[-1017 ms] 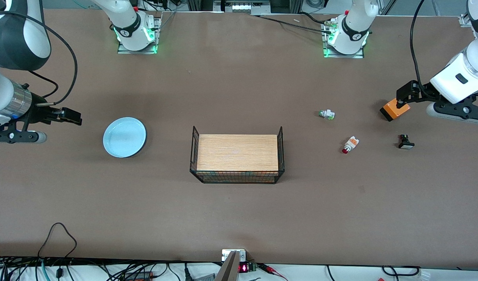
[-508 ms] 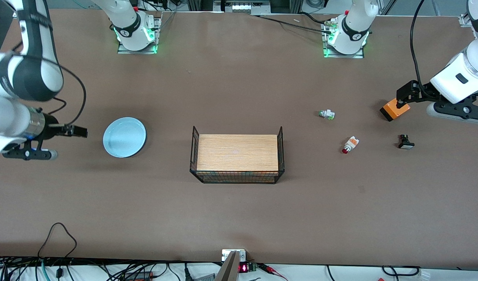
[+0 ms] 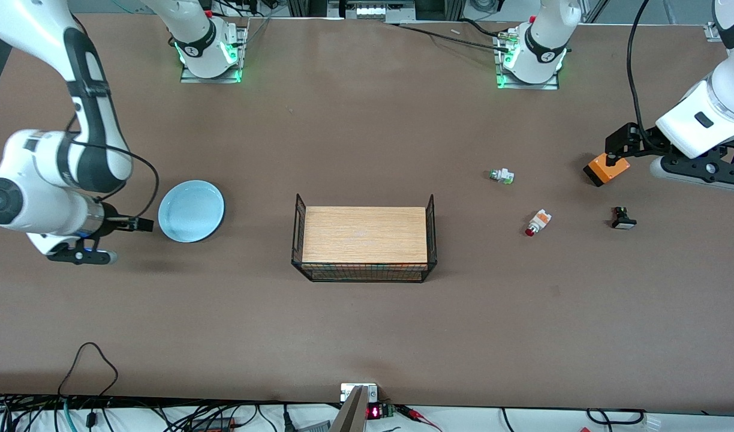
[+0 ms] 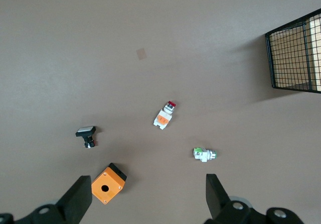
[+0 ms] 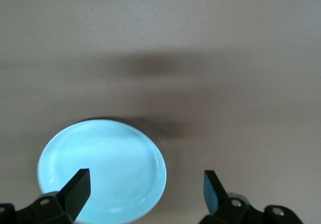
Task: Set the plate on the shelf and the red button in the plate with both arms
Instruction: 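Lower the right gripper and grip the plate rim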
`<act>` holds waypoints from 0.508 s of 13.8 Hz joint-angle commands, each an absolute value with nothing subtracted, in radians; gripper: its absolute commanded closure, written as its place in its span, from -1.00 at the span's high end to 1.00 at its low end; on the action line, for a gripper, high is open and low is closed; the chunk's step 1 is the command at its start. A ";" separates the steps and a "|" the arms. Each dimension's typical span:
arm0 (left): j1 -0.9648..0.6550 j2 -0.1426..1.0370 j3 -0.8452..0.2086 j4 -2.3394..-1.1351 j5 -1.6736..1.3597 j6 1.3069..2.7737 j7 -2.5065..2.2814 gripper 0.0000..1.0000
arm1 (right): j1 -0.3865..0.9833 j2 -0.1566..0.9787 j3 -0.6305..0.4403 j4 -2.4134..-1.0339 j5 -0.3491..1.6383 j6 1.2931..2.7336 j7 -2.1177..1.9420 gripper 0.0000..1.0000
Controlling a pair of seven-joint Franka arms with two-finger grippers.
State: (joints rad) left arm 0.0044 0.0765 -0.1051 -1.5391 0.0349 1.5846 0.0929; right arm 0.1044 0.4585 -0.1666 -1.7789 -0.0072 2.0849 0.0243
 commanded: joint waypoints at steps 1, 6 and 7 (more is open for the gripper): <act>0.015 0.086 -0.118 -1.516 0.052 1.575 0.103 1.00 | 0.094 0.430 -0.158 -1.967 -0.023 2.300 0.012 1.00; 0.015 0.086 -0.120 -1.516 0.054 1.577 0.103 1.00 | 0.045 0.419 -0.158 -2.144 -0.023 2.473 -0.173 1.00; 0.015 0.086 -0.118 -1.516 0.055 1.577 0.103 1.00 | 0.037 0.423 -0.158 -2.157 -0.023 2.488 -0.207 0.79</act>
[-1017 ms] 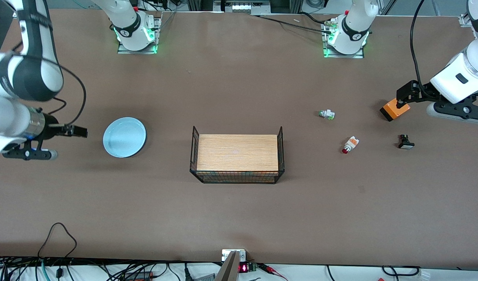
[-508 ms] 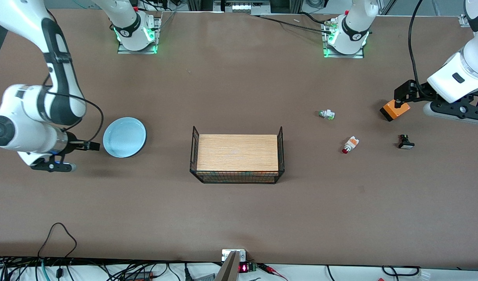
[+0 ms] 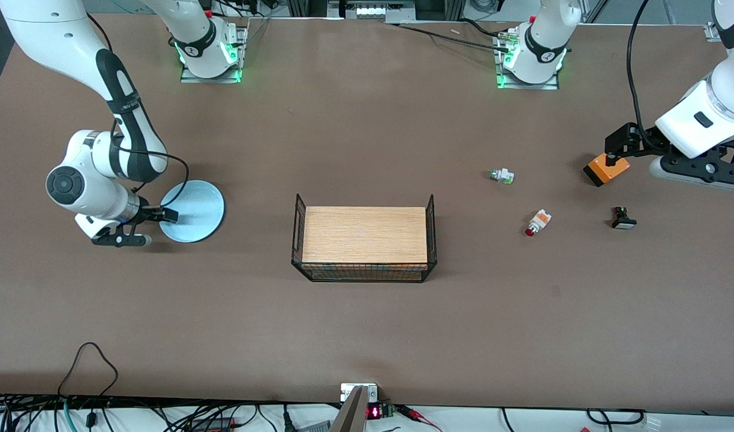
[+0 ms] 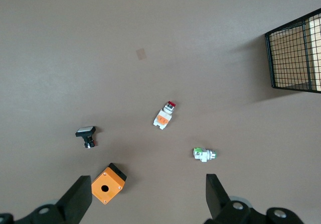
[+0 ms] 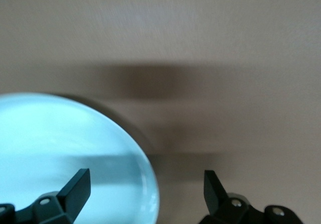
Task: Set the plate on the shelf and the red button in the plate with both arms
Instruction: 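Lower the right gripper and grip the plate rim, then lift the plate with the right gripper toward the wire basket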
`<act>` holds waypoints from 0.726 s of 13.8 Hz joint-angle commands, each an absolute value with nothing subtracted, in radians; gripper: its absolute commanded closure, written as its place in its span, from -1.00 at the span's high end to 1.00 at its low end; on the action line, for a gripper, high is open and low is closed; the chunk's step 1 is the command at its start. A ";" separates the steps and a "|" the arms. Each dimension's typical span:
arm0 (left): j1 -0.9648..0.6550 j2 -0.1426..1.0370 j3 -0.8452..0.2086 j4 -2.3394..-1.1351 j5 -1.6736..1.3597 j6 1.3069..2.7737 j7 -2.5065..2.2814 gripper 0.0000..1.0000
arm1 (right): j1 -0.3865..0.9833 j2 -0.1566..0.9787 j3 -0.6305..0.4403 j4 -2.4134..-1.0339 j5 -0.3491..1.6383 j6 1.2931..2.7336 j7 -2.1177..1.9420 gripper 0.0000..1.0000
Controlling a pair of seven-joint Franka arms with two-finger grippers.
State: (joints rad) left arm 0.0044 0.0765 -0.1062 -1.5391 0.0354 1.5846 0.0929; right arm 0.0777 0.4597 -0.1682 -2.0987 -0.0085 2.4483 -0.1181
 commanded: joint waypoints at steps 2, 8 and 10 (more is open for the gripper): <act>0.017 0.089 -0.118 -1.516 0.057 1.578 0.103 1.00 | 0.034 0.425 -0.158 -2.172 -0.023 2.485 -0.218 -0.38; 0.017 0.089 -0.118 -1.516 0.057 1.578 0.103 1.00 | 0.048 0.413 -0.150 -2.180 -0.005 2.419 -0.199 -1.00; 0.017 0.087 -0.118 -1.516 0.057 1.578 0.103 1.00 | 0.048 0.381 -0.149 -2.151 0.050 2.340 -0.198 -1.00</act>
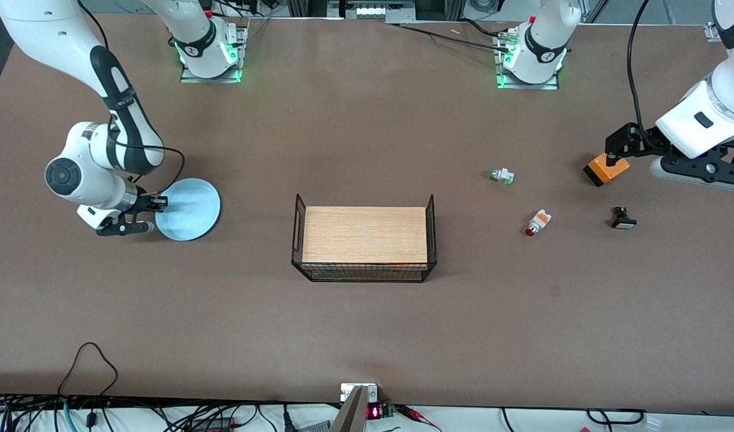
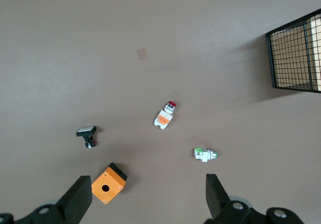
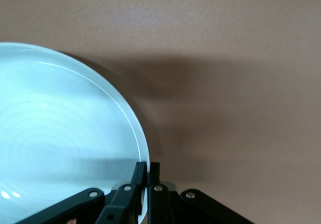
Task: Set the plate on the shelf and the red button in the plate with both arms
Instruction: 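Lift the plate with the right gripper toward the wire basket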
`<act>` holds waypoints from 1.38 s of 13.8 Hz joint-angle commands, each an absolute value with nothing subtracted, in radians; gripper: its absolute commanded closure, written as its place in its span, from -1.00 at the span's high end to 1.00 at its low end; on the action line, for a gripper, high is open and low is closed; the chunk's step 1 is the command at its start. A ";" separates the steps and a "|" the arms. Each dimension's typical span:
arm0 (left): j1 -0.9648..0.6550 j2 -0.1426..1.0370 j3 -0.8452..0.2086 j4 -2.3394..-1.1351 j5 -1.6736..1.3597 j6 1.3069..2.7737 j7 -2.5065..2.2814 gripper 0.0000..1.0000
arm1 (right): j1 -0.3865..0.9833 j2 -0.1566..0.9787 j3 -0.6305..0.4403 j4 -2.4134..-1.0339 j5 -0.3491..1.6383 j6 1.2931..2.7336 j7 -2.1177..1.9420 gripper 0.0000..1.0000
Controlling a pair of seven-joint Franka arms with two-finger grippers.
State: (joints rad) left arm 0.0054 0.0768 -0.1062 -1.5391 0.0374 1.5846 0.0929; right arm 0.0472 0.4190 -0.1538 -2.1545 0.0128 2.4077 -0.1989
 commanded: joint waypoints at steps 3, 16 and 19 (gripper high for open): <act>0.017 0.089 -0.118 -1.516 0.057 1.578 0.103 1.00 | 0.048 0.315 -0.124 -2.064 0.110 2.154 -0.192 -1.00; 0.021 0.087 -0.117 -1.516 0.057 1.578 0.104 1.00 | 0.247 0.259 -0.069 -1.542 0.341 1.595 0.502 -1.00; 0.020 0.087 -0.117 -1.516 0.057 1.578 0.104 1.00 | 0.365 0.262 -0.069 -1.496 0.342 1.598 0.745 -1.00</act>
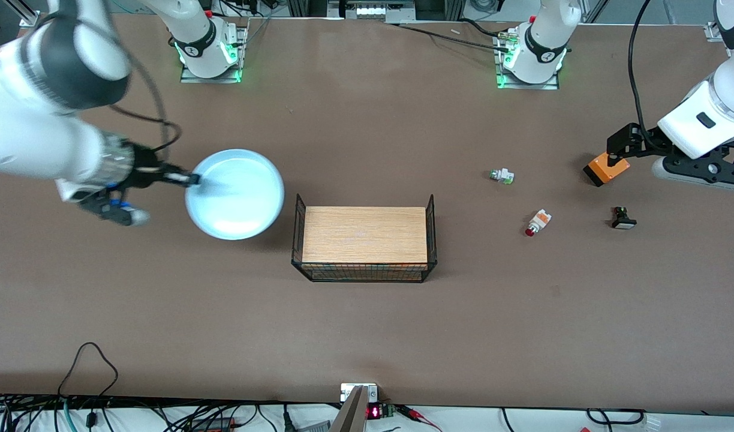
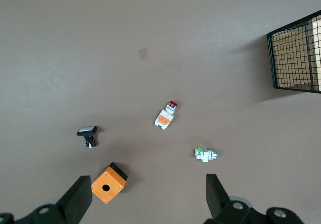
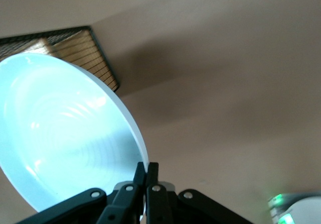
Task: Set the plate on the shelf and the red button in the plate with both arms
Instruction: 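Lift the plate with the right gripper toward the wire basket, then lower the plate into the basket and open the right gripper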
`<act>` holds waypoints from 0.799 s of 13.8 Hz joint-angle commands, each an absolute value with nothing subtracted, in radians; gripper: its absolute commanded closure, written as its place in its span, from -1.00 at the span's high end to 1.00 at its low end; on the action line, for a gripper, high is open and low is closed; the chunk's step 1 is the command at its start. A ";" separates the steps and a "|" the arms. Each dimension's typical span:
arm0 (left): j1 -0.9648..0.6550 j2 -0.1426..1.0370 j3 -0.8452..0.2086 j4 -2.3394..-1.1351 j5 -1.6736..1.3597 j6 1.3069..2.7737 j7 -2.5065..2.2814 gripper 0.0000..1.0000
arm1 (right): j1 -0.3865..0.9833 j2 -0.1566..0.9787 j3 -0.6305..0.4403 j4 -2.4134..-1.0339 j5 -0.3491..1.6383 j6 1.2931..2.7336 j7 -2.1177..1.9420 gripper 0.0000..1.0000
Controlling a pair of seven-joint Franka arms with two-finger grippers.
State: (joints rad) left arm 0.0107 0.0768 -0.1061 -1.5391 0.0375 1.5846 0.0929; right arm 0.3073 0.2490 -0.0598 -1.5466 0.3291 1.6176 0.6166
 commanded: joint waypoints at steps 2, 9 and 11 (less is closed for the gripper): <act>0.018 0.089 -0.118 -1.516 0.057 1.578 0.103 1.00 | 0.440 0.273 -0.069 -1.490 0.339 1.620 0.871 -1.00; 0.018 0.089 -0.118 -1.516 0.057 1.578 0.104 1.00 | 0.578 0.362 -0.069 -1.491 0.359 1.883 1.060 -1.00; 0.018 0.087 -0.118 -1.516 0.057 1.577 0.103 1.00 | 0.595 0.391 -0.071 -1.491 0.360 1.923 1.061 -1.00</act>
